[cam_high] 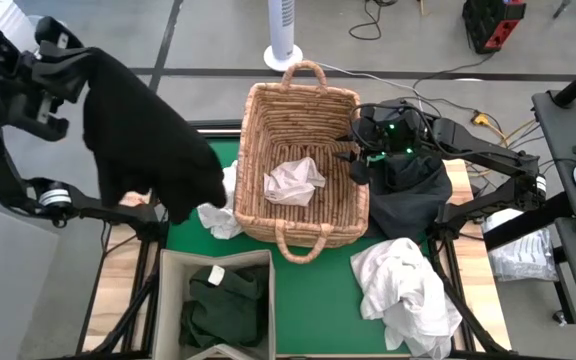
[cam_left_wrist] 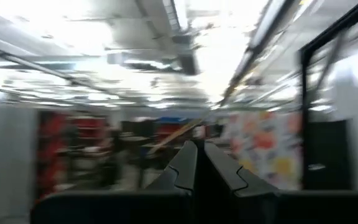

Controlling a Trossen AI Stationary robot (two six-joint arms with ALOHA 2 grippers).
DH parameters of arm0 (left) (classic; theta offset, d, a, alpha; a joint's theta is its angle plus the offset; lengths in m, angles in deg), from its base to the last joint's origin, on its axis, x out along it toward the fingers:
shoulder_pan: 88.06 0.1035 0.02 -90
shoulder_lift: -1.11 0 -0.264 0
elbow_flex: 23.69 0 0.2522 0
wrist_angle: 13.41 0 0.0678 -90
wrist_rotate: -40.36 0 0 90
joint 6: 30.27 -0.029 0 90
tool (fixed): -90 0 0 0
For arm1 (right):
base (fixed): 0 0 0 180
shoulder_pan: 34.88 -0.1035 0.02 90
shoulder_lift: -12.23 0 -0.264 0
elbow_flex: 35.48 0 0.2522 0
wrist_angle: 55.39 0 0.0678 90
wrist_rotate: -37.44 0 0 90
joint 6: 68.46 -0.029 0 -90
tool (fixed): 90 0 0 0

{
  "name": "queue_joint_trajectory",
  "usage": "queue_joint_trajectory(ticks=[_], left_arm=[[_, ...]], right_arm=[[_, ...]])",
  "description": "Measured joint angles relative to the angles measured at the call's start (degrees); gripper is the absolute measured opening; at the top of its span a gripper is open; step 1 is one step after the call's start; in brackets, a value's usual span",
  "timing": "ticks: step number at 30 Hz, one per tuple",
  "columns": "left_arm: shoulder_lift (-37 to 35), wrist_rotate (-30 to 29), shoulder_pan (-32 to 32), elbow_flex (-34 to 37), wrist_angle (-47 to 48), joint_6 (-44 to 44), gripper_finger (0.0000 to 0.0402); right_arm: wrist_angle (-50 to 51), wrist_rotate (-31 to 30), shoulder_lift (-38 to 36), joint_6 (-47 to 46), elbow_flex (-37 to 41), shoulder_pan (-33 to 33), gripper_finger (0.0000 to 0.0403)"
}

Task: Sort clothes
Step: Put the left black shirt into the gray laundry bin

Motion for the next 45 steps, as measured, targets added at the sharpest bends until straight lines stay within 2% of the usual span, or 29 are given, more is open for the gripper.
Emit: queue_joint_trajectory(ticks=[4, 12, 18, 26, 29, 36, 42, 45], left_arm=[[1.7, 6.4, -0.6, 0.3, -3.5, 3.9, 0.0], [6.4, 6.1, -6.8, 0.3, -9.2, 3.7, 0.0], [10.6, 5.9, -11.2, 0.2, -9.5, 3.1, 0.0], [15.5, 4.2, -23.6, -0.7, -11.2, -1.6, 0.0], [15.5, -1.0, -29.6, -0.6, -10.0, -5.4, 0.0], [14.8, -20.3, -45.6, -0.3, -7.4, -10.5, 0.0], [16.0, -36.8, -59.5, -0.7, -15.1, -17.6, 0.0], [16.6, -40.7, -64.3, -0.7, -21.7, -24.2, 0.0]], right_arm=[[0.0, 0.0, 0.0, 0.0, 0.0, 0.0, 0.0192], [0.0, 0.0, 0.0, -1.3, 0.0, 0.0, 0.0191], [0.0, 0.0, 0.0, -2.1, 0.0, 0.0, 0.0196], [0.0, 0.0, 0.0, -2.1, 0.0, 0.0, 0.0196], [0.0, 0.0, 0.0, -2.0, 0.0, 0.0, 0.0194], [0.0, 0.0, 0.0, -1.9, 0.0, 0.0, 0.0194], [-0.1, 0.0, 0.0, -1.9, 0.0, 0.0, 0.0194], [-0.4, 0.0, 0.0, -2.0, 0.0, 0.0, 0.0195]])
